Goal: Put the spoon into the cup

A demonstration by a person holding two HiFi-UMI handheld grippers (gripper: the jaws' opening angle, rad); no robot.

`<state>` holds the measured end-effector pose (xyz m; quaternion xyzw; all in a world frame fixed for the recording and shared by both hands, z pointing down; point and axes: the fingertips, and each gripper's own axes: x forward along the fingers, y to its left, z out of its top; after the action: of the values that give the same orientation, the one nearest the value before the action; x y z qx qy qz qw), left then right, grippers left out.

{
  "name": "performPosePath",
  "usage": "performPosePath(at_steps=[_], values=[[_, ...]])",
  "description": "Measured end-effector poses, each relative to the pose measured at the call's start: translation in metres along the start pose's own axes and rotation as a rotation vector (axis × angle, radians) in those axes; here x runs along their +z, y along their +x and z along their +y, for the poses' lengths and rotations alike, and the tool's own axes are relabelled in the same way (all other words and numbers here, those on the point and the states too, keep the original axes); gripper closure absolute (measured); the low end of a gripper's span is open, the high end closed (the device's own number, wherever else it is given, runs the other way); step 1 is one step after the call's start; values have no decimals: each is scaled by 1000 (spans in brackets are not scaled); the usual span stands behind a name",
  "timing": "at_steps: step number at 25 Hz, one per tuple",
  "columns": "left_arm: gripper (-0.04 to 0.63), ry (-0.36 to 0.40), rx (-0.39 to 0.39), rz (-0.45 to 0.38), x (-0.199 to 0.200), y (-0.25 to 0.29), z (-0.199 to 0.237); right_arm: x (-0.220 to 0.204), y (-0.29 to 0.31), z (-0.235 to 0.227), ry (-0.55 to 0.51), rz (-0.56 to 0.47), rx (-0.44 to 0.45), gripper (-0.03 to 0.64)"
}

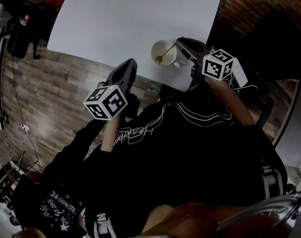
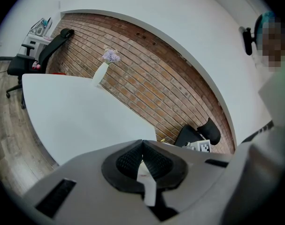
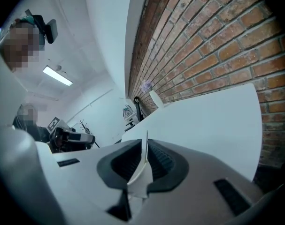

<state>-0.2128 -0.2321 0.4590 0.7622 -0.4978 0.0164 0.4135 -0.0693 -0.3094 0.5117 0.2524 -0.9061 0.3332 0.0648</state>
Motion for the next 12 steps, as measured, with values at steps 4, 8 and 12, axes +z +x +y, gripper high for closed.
performPosePath(at_steps=[4,8,12], values=[[592,2,-1,-1,-2,-1,-1,-1,-1,-2,-5,0,-14,535],[592,8,-2,-4,-3,-5,-3,2,-7,-6,-2,-20,-50,509],[592,13,-6,-9,-2,-12,-6,17,-21,-5,4,-83,-73,509]])
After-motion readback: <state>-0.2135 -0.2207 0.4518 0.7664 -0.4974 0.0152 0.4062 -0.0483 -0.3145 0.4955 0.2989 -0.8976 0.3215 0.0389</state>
